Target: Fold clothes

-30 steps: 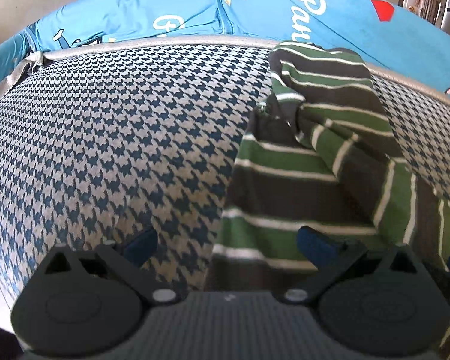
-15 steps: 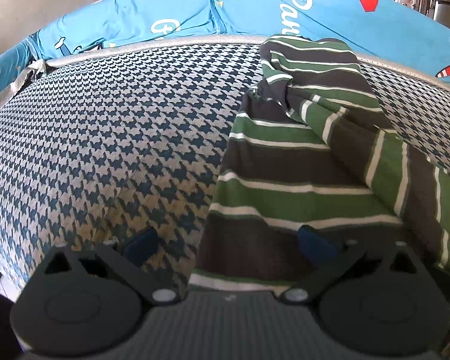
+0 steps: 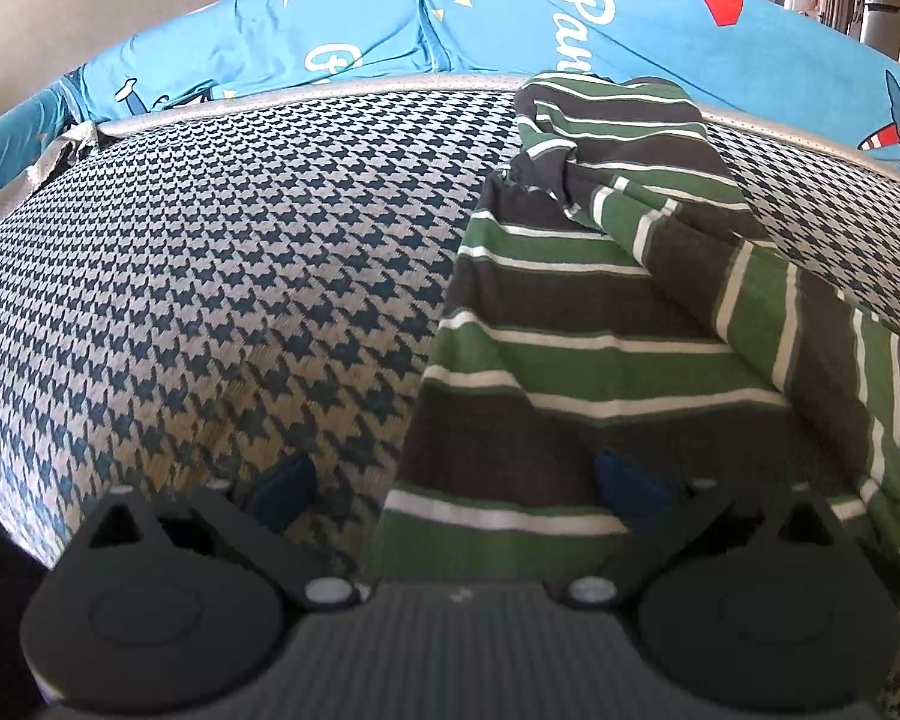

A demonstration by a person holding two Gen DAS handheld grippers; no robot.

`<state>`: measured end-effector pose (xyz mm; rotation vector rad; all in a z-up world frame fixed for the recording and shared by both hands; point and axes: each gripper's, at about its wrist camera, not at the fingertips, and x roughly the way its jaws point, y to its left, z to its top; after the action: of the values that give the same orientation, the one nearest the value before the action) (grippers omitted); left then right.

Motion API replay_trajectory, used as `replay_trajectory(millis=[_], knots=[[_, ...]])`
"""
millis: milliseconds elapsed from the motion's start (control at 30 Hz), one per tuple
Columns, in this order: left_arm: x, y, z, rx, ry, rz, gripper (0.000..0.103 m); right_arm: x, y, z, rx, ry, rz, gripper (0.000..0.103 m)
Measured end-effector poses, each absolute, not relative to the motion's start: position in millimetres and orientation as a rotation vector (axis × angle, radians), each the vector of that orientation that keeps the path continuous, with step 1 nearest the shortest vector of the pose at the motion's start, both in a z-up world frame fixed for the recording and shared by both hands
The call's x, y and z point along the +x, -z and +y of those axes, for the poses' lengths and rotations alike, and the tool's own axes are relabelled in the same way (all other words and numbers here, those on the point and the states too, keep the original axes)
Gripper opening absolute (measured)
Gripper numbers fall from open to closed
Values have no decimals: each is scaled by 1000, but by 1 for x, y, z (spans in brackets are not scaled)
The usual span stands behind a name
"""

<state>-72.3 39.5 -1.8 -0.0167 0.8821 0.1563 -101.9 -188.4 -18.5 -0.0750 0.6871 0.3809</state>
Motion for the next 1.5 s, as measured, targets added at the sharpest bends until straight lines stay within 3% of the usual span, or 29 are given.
replay_trajectory(millis=[500, 1267, 1367, 1467, 1500], knots=[[-93, -3, 39, -24, -147, 903, 103, -126, -3, -221, 21, -321, 646, 66], [-104, -10, 79, -121, -327, 901, 103, -46, 9, -254, 72, -67, 626, 66], [-107, -9, 92, -161, -338, 908, 103, -41, 11, -248, 36, -75, 617, 64], [-109, -8, 98, -184, -338, 913, 103, -40, 13, -242, -5, -84, 608, 54], [-109, -8, 98, -182, -343, 912, 103, -39, 14, -240, -17, -87, 605, 47]])
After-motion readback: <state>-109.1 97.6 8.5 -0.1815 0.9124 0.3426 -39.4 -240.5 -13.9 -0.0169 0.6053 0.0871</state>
